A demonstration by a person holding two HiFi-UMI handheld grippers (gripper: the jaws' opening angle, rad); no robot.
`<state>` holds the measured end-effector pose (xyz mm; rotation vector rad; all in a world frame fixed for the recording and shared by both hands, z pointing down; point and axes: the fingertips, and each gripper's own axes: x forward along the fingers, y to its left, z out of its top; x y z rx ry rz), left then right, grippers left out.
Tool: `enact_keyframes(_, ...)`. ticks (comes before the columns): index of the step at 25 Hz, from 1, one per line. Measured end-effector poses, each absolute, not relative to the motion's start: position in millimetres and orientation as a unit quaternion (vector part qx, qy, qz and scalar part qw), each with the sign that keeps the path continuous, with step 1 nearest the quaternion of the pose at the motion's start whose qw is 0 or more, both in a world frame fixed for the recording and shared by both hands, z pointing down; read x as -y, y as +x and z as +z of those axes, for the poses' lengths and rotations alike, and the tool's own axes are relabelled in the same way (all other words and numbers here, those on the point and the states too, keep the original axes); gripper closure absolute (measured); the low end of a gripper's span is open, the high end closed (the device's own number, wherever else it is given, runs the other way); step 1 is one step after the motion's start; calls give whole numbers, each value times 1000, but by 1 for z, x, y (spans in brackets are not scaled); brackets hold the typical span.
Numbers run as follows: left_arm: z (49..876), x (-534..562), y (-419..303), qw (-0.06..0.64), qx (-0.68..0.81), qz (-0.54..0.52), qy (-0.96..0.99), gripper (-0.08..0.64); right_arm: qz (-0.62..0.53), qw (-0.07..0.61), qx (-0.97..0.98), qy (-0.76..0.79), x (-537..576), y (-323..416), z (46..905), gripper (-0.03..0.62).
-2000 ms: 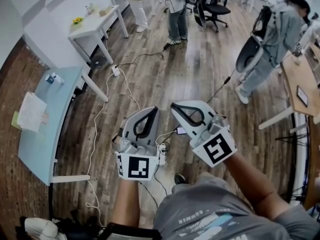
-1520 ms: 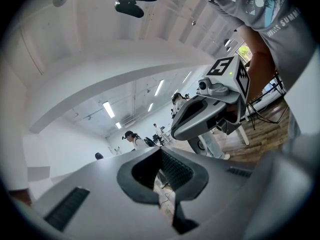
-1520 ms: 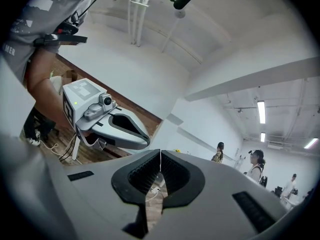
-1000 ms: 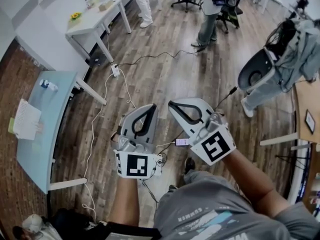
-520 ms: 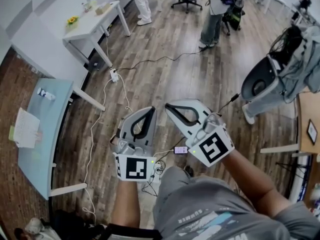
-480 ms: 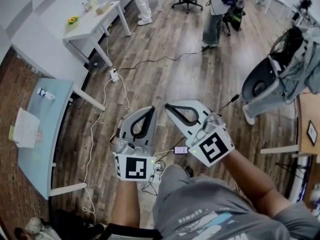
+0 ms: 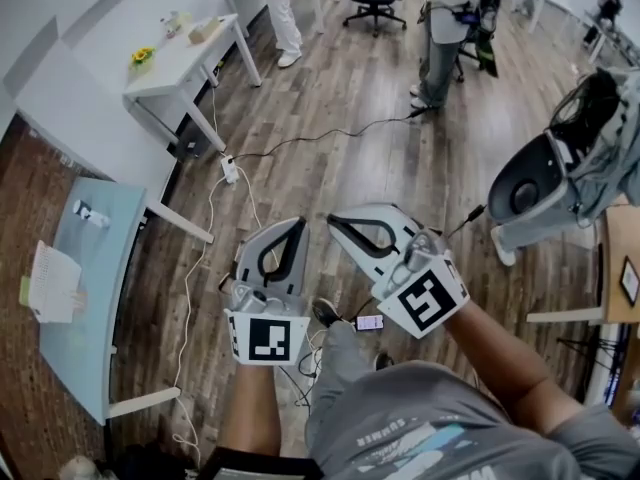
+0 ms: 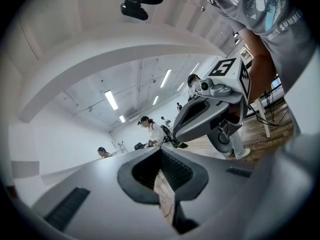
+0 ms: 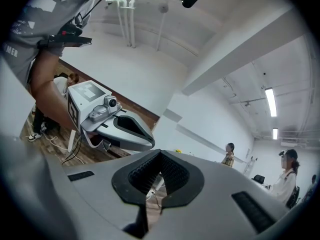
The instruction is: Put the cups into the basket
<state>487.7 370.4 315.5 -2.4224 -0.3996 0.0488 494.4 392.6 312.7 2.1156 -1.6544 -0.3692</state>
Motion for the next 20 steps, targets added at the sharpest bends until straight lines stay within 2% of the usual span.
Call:
enact_keyframes(10, 326, -275, 588, 326, 179, 11, -928, 562, -109, 204, 590, 774, -293, 595, 323, 583)
enact_keyframes(20, 314, -173, 639, 322, 165, 21, -932, 563, -121, 213, 591, 768, -193, 648, 313, 584)
